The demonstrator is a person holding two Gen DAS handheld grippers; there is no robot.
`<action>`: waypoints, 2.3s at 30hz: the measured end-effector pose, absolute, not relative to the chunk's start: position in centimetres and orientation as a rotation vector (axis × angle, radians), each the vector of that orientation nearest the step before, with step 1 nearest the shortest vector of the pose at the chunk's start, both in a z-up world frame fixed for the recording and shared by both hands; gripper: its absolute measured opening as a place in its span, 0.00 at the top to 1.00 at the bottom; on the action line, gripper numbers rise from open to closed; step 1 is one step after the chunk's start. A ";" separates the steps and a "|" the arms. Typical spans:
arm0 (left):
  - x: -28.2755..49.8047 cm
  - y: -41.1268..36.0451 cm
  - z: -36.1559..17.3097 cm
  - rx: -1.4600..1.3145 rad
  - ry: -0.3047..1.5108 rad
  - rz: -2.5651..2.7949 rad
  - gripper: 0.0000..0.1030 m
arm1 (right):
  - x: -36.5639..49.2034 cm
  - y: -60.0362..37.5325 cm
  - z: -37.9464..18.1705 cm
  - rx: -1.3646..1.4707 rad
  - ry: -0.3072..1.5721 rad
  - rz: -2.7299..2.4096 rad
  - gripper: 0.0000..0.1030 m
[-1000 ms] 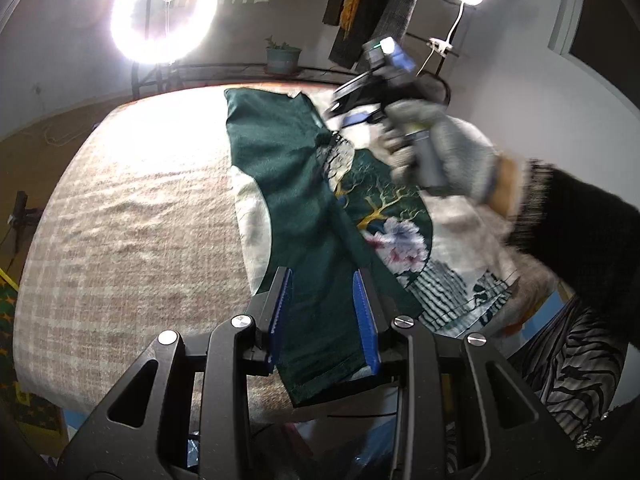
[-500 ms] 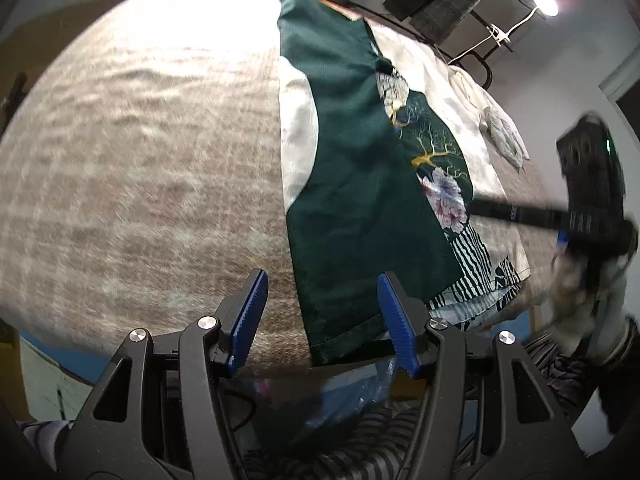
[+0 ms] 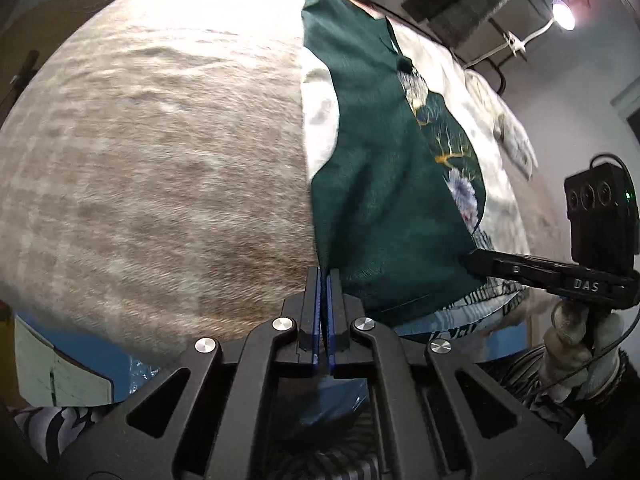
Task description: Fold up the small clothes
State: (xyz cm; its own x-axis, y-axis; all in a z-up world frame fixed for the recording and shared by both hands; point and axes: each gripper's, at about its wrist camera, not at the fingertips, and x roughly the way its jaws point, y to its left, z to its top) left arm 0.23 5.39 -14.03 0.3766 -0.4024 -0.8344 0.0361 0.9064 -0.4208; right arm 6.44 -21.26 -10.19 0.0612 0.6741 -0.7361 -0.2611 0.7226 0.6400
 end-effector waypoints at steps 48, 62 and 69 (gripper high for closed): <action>-1.7 -29.5 -13.5 0.220 0.979 -0.770 0.45 | 12.9 -51.4 -4.0 0.417 0.991 0.362 0.40; 1.8 -26.4 -13.1 0.013 1.005 -0.726 0.98 | 23.1 -47.5 -9.7 0.574 1.101 0.308 0.40; 2.1 -24.3 -12.2 -0.085 1.001 -0.725 0.98 | 26.7 -46.8 -12.8 0.693 1.110 0.174 0.52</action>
State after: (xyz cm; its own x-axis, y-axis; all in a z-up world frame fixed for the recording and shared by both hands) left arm 2.07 -24.25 -12.21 0.3291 -0.5909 -0.7366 0.5160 0.7658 -0.3837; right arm 26.67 -46.77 -12.78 0.4552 0.4596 -0.7626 0.2043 0.7797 0.5919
